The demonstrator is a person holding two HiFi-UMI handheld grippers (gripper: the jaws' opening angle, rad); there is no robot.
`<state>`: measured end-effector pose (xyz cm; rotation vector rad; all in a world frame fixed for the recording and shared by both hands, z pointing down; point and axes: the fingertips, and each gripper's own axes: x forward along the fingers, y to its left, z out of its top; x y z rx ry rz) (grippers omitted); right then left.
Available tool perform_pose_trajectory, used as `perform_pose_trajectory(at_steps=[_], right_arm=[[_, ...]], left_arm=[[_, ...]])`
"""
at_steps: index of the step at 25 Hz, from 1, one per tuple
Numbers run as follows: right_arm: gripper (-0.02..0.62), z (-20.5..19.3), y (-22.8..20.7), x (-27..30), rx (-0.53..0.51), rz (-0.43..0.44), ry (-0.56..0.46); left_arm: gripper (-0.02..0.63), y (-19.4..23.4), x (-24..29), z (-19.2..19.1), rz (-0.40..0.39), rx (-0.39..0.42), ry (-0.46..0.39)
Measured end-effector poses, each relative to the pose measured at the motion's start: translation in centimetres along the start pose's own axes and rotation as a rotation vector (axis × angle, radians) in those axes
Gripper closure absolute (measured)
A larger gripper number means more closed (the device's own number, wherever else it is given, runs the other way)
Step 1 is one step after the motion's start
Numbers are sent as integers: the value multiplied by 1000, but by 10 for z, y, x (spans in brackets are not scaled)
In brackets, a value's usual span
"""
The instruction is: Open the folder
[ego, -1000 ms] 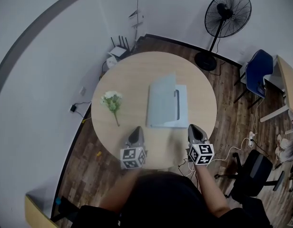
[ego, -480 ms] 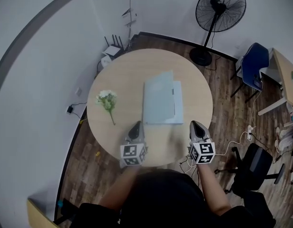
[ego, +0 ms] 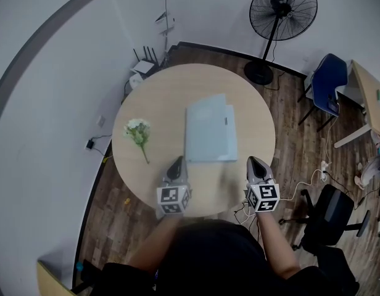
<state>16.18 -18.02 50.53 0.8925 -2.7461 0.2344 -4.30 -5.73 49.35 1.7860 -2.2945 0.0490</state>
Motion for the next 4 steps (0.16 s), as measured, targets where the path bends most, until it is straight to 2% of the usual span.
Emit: perform_pose_trajectory(at_steps=[4], right_arm=[[594,-1,2,4,-2,3,1]], left_arm=[[603,3,2,-2,1,1,1]])
